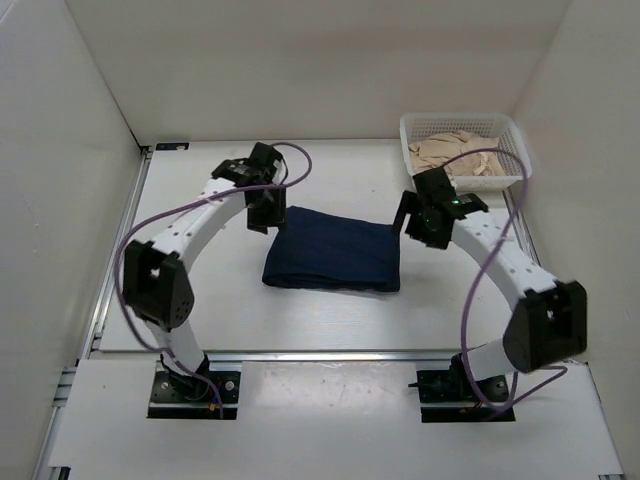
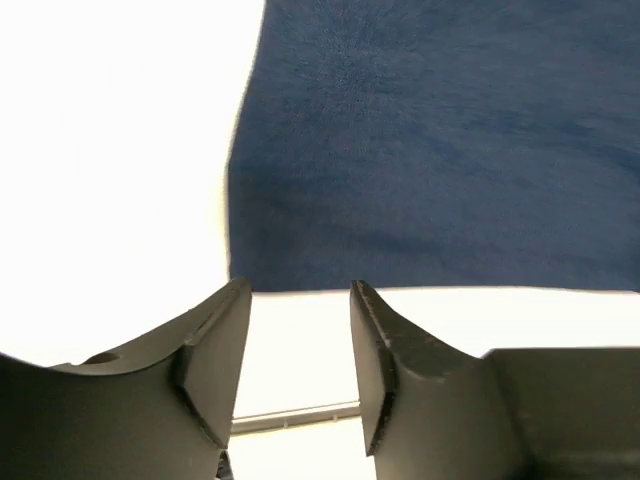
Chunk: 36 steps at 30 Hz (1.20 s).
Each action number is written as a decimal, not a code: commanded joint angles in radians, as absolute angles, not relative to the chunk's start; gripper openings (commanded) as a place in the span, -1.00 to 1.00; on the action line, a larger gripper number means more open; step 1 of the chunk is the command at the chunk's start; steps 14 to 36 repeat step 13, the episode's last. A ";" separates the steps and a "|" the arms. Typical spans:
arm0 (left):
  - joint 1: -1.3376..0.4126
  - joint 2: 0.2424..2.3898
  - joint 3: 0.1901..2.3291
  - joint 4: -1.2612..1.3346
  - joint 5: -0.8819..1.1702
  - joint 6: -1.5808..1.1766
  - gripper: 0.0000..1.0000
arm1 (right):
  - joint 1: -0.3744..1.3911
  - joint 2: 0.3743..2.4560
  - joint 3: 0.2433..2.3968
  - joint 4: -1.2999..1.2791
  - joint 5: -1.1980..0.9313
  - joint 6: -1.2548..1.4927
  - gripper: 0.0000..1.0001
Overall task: Fold and stack the trousers
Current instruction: Fold the trousers
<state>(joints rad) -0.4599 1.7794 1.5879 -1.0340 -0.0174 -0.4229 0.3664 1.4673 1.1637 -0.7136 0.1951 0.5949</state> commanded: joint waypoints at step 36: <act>-0.264 1.037 1.617 -1.075 -0.304 -0.419 1.00 | 0.353 0.931 1.322 -0.971 0.733 0.466 0.87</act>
